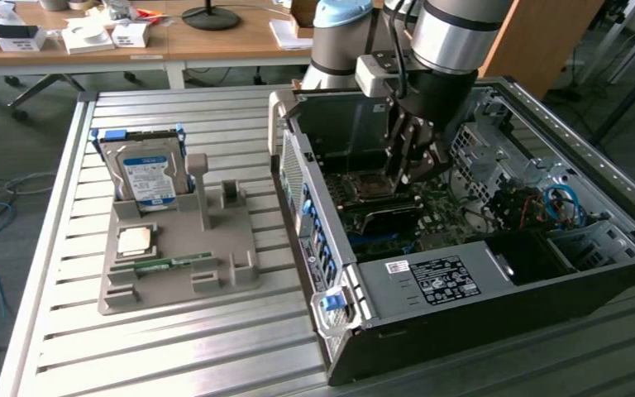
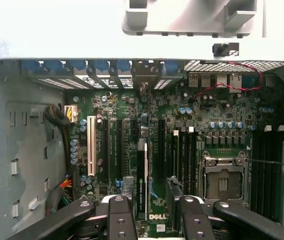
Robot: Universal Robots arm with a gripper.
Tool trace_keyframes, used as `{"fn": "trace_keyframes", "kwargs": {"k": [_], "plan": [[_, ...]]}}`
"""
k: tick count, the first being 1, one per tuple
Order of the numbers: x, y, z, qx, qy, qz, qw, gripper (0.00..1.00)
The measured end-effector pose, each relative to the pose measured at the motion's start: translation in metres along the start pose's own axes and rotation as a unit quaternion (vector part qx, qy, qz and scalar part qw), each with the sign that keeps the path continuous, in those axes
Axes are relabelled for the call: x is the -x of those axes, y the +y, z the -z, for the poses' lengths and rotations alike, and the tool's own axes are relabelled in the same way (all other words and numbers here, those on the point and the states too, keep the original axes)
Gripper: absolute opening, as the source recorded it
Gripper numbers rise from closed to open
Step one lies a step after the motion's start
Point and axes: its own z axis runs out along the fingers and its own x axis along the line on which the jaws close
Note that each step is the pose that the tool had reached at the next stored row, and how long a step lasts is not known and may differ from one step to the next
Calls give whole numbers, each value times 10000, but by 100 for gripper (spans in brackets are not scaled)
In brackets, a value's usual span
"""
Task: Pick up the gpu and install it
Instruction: 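Insert the gpu into the slot, then press down on the gpu until it lock into place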
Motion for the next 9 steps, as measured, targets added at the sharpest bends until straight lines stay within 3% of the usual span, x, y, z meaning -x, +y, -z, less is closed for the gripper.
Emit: {"fn": "trace_keyframes", "kwargs": {"k": [9], "plan": [[0,-1,-1,0,-1,0,10000,40]]}}
